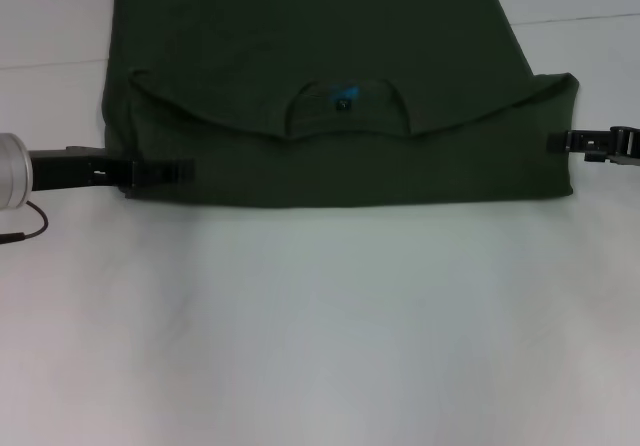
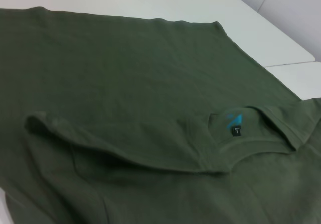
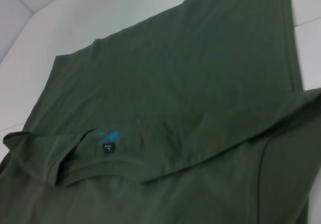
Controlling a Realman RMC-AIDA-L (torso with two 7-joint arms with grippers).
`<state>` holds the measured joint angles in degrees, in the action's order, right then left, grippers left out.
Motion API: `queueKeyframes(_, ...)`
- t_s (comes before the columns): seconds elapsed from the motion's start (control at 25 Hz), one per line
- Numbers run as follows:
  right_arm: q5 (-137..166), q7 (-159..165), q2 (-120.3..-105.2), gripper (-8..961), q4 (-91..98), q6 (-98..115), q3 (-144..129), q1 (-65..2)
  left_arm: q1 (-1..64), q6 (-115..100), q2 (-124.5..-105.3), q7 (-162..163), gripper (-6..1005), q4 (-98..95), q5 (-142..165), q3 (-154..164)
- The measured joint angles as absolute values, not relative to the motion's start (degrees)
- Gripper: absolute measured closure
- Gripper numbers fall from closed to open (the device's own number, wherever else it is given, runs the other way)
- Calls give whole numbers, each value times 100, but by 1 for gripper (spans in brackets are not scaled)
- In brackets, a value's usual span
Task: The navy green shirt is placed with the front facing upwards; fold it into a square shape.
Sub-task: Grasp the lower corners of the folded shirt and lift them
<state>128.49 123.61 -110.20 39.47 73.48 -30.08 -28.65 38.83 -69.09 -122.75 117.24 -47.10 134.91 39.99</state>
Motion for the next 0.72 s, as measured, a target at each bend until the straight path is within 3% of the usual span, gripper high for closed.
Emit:
queueKeyframes(0.28, 12855, 12479, -11050, 57, 3936, 7076, -3001, -2805, 3892, -6931, -12283, 11714, 89, -4732, 13491, 3999)
queueKeyframes(0.72, 12861, 12429, -11268, 64, 3712, 6407, -3037, -2990, 3883, -6933, -12285, 11689, 90, -4772, 13491, 4061)
